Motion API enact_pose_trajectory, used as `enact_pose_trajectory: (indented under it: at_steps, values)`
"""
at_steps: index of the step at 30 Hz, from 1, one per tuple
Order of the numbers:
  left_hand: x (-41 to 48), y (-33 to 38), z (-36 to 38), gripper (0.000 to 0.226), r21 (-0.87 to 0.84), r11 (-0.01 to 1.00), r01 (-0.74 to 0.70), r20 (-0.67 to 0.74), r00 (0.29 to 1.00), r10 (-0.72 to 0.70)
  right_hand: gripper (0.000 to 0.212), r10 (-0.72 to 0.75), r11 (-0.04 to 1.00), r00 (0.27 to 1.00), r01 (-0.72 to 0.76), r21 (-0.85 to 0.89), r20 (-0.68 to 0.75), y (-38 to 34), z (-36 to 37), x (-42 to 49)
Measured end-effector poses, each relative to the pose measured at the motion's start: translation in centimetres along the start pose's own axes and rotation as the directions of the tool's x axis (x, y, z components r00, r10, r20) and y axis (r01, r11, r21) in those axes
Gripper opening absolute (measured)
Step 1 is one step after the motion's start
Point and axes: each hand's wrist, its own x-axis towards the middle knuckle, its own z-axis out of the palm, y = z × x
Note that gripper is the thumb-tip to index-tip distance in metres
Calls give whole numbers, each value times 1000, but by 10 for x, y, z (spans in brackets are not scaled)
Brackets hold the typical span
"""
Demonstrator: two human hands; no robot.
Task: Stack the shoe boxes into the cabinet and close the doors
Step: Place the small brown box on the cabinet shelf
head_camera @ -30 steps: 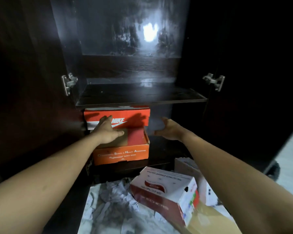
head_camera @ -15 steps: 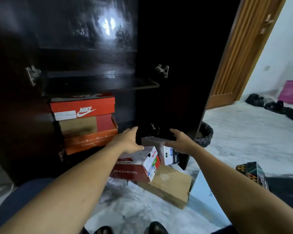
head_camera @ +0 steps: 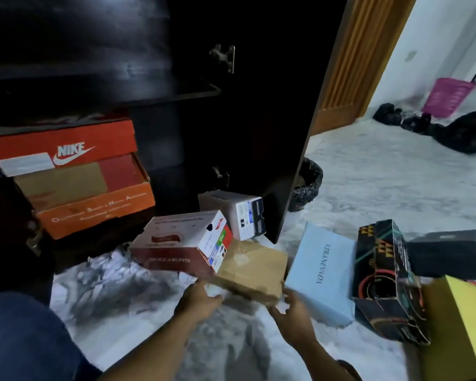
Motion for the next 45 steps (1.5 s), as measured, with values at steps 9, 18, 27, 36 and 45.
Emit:
enact_pose_trajectory:
  at_steps: [9, 18, 27, 36, 45]
  values:
    - [23, -29, 34, 94, -49, 998, 33, -24, 999, -34, 69, 41, 990, 998, -33, 138, -57, 15, 43, 19]
    - [24, -13, 61, 83, 120, 963, -240, 56, 971, 234, 53, -92, 994, 996, 93, -54, 11, 24, 50, -8]
    - [20, -3, 65, 76, 389, 882, -267, 187, 960, 208, 71, -73, 997, 997, 74, -5, 28, 33, 44, -12]
    - [15, -6, 67, 77, 424, 858, -290, 199, 954, 224, 70, 291, 799, 956, -265, 540, 38, 25, 64, 19]
    - [-3, -11, 71, 66, 520, 768, -375, 191, 927, 323, 67, 260, 715, 942, -337, 613, 214, 27, 28, -18]
